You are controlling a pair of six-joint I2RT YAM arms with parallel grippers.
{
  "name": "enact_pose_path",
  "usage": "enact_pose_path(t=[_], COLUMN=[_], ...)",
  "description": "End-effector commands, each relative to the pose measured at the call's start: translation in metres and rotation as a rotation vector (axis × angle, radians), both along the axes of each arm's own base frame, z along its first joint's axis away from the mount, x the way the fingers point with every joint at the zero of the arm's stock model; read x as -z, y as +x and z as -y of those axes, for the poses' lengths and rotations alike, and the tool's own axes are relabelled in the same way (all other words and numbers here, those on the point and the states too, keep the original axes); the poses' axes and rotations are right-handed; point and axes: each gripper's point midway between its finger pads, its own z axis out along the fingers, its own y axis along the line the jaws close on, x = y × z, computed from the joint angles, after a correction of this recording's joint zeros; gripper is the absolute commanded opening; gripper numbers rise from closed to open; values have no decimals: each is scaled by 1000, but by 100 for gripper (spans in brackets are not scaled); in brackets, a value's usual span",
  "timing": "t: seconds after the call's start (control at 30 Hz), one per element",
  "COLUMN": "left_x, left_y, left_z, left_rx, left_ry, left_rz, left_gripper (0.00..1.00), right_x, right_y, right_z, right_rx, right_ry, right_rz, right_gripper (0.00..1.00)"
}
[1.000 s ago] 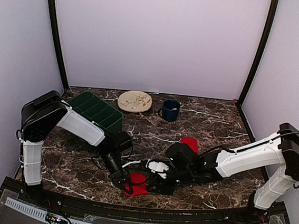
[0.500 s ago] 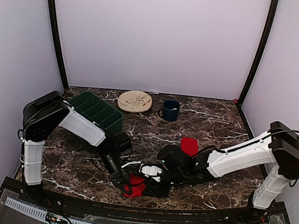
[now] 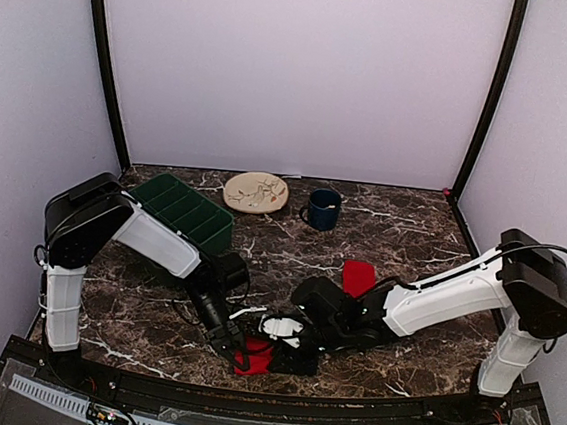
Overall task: Roll the socks
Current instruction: Roll the sock at the center of the board.
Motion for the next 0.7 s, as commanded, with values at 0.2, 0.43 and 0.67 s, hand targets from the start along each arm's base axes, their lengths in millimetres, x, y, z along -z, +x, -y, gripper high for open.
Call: enact_pose_path(t=[0.2, 0.43, 0.67], left_x=[12, 15, 16], left_y=[-1, 0, 4], left_z=[-6, -8, -11], left_rx=[7, 0, -20], left_ry=[52, 74, 128], left_rz=[-5, 1, 25], left_gripper=[8, 13, 20], right_x=[-10, -6, 2], right_y=[-4, -7, -9], right_z=[-18, -19, -17], right_rx=[-55, -70, -84], right_ry=[51, 47, 0], right_rz=[13, 0, -18], right_gripper=[24, 10, 1])
